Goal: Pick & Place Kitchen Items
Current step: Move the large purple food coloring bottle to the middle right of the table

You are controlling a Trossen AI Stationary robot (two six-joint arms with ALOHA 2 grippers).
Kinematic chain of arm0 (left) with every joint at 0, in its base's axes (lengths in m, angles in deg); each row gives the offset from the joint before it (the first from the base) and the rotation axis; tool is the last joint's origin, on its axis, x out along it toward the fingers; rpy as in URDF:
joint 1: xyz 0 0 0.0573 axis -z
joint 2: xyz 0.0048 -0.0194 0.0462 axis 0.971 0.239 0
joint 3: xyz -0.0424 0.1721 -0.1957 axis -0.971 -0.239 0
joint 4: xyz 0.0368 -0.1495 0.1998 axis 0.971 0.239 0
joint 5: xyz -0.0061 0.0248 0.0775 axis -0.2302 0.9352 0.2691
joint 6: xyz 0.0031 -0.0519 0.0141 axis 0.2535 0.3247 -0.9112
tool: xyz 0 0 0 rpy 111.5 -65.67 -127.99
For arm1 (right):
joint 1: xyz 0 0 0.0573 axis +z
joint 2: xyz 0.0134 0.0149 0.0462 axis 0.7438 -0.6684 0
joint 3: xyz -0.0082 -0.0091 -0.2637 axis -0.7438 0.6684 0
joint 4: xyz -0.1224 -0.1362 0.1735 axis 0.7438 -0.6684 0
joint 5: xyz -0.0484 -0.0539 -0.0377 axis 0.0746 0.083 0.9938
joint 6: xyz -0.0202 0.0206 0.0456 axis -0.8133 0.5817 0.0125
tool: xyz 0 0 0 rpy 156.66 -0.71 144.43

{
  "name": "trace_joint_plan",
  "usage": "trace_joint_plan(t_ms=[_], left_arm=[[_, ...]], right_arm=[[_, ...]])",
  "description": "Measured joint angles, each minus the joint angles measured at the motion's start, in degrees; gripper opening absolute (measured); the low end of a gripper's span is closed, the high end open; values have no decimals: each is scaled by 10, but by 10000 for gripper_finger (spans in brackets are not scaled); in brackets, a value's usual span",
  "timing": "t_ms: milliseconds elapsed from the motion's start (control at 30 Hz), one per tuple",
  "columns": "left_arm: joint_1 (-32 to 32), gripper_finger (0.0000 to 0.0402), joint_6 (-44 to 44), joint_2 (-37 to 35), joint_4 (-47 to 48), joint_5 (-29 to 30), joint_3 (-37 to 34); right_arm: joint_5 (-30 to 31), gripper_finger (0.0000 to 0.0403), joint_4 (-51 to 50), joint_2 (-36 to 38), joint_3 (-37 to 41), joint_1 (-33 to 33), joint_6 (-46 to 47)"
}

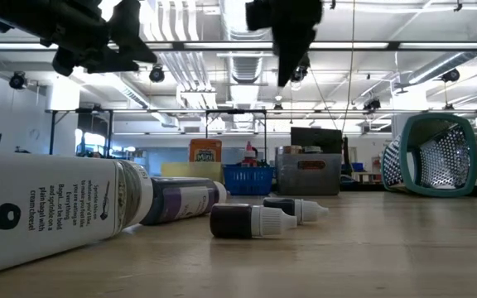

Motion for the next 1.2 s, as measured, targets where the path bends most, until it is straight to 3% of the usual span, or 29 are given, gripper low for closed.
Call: trace_joint_plan(t_ms=[233,533,767,1033,1200], left_arm=[[15,243,15,-1,0,-47,16],[48,243,82,26,3,-84,52],[57,243,133,62,14,-113,73],[62,243,169,88,215,-127,196],[59,243,285,116,366,-152,257]], right_arm=[[111,9,53,122,139,75,73],[111,8,273,292,396,100,124],[65,8,421,377,542,118,126],[47,8,714,390,678,148,-27],[2,8,753,363,700,150,-179]])
